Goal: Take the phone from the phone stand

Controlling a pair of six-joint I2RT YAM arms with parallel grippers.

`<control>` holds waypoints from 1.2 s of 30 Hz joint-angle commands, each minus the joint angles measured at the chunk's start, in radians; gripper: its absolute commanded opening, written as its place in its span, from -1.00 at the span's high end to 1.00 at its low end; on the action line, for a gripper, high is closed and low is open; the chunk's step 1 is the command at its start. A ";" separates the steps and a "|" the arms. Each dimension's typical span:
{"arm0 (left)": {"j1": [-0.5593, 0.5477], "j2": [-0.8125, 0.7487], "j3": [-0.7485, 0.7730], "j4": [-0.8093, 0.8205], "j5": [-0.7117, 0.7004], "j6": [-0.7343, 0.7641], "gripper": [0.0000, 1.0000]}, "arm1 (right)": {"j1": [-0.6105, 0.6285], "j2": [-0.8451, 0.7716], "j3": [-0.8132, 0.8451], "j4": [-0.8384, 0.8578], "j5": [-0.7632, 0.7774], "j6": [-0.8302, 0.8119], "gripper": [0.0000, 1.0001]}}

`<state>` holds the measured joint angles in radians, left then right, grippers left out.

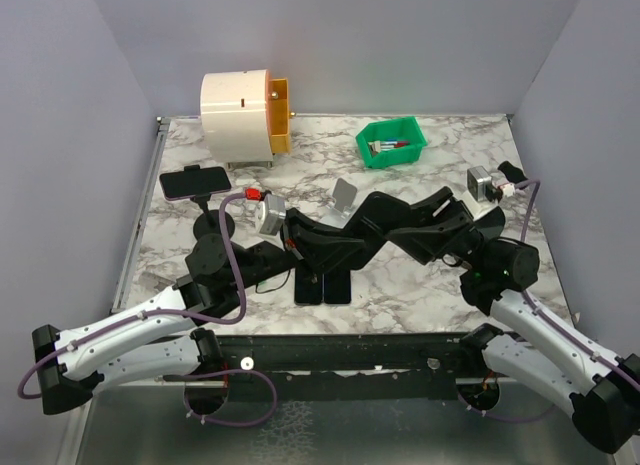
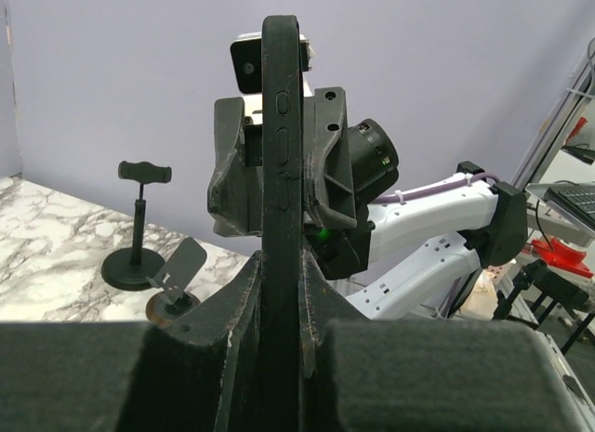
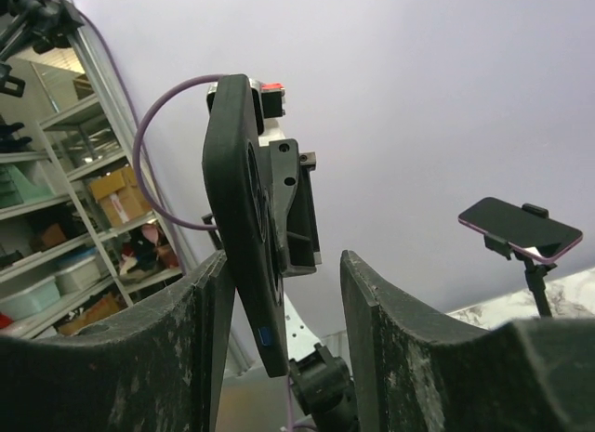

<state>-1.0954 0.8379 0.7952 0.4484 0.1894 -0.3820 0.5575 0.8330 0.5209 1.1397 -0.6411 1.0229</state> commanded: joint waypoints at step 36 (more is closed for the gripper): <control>-0.004 -0.013 -0.052 0.102 -0.052 0.056 -0.23 | 0.042 0.091 0.045 0.116 -0.057 0.054 1.00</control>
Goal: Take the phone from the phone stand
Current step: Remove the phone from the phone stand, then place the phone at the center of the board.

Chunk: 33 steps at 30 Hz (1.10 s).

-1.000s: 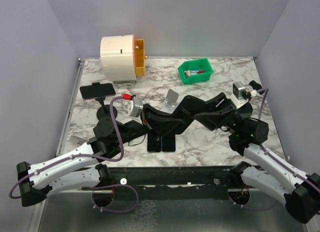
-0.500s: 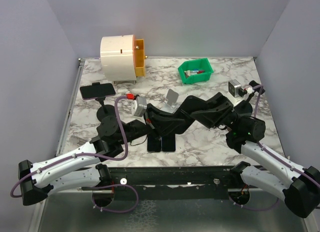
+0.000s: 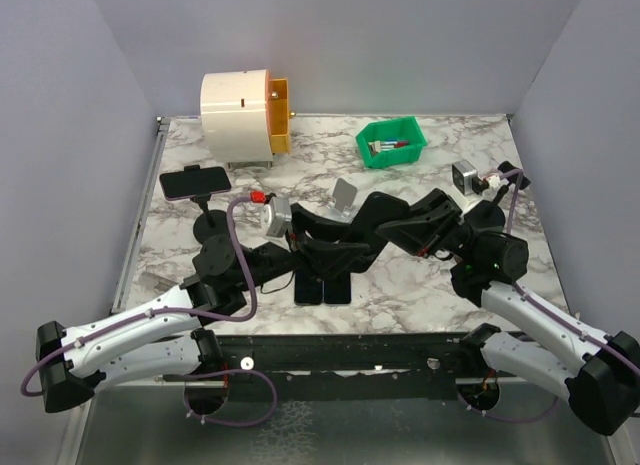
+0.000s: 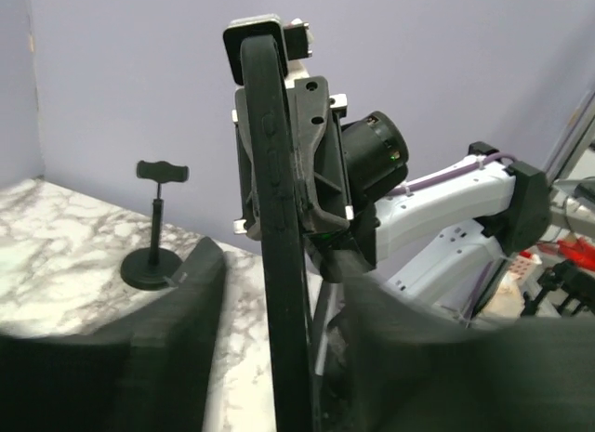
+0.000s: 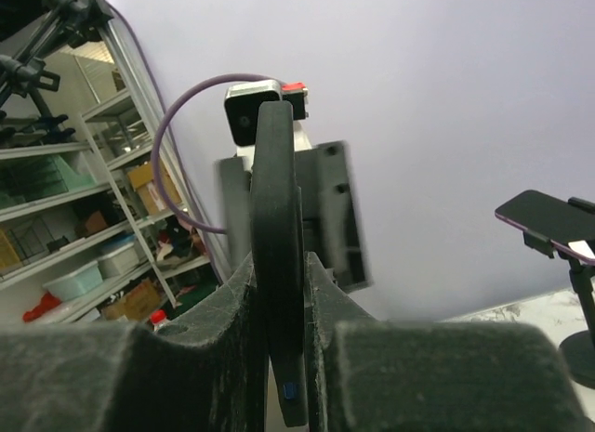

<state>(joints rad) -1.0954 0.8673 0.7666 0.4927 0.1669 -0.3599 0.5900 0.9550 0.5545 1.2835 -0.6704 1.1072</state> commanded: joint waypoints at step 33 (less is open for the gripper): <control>-0.004 -0.283 -0.177 -0.206 -0.603 0.420 -0.98 | -0.112 0.222 0.085 -1.421 0.010 -0.581 0.99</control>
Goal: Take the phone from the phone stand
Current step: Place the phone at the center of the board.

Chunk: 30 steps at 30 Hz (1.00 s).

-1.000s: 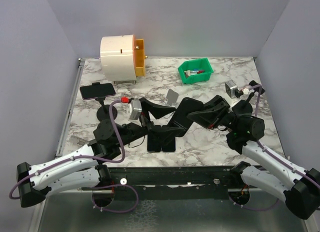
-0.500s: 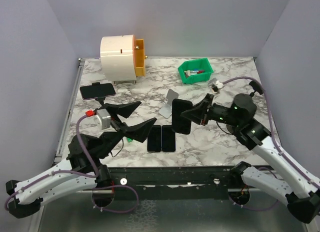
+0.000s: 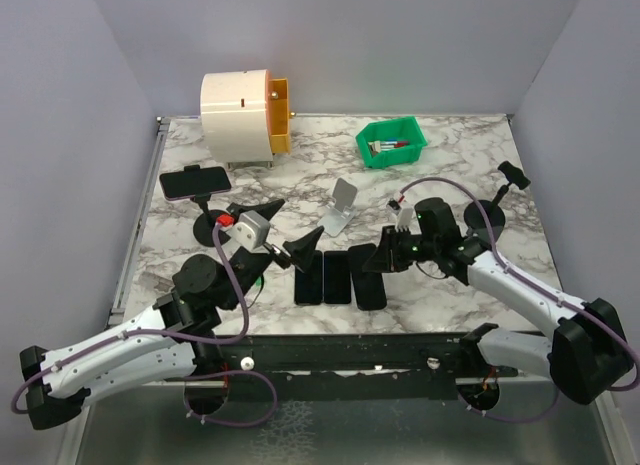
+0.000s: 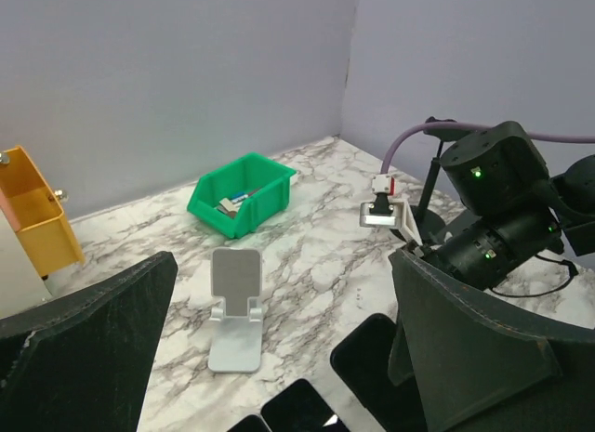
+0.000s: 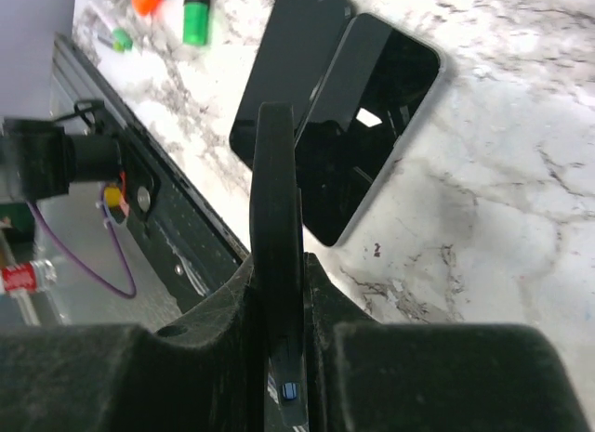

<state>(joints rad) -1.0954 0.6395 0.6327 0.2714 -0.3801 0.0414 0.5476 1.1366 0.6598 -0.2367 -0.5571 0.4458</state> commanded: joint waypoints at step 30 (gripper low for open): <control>-0.004 -0.048 -0.038 -0.031 0.023 -0.020 -0.98 | -0.153 0.327 -0.054 0.227 -0.076 0.128 0.99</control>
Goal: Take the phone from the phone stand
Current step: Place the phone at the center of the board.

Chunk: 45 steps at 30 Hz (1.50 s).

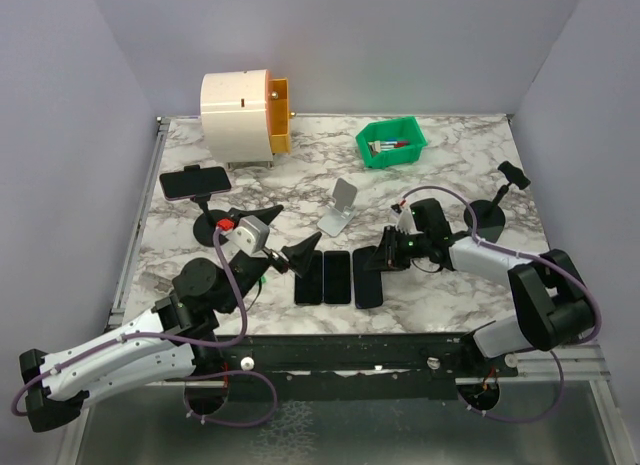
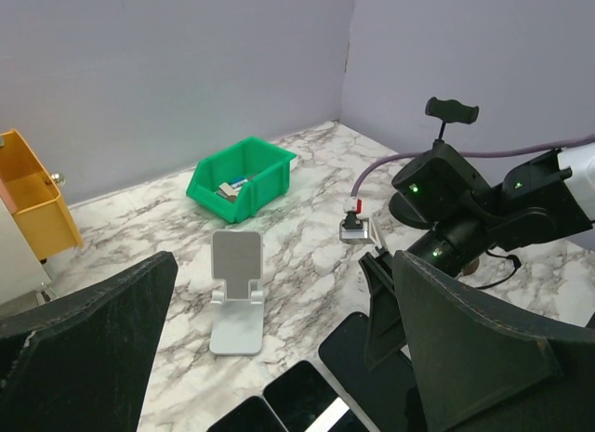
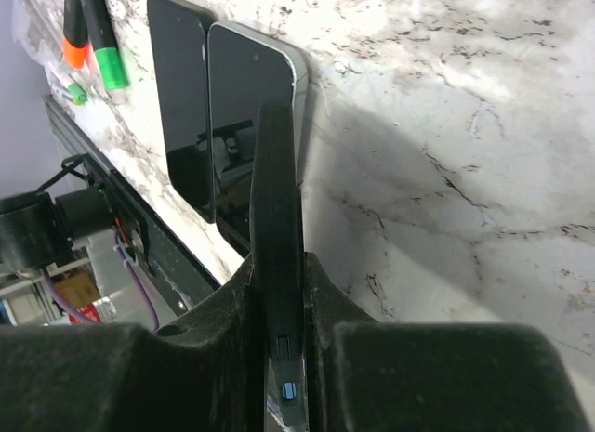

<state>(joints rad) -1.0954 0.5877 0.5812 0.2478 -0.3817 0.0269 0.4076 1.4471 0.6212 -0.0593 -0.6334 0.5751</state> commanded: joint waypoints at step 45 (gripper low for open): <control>-0.004 0.021 0.018 -0.018 0.041 -0.009 -0.98 | -0.058 -0.014 -0.071 -0.055 0.165 -0.046 0.03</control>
<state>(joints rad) -1.0954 0.6125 0.5812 0.2413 -0.3630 0.0242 0.3576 1.4635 0.5766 -0.0616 -0.5320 0.5484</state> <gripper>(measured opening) 0.990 0.484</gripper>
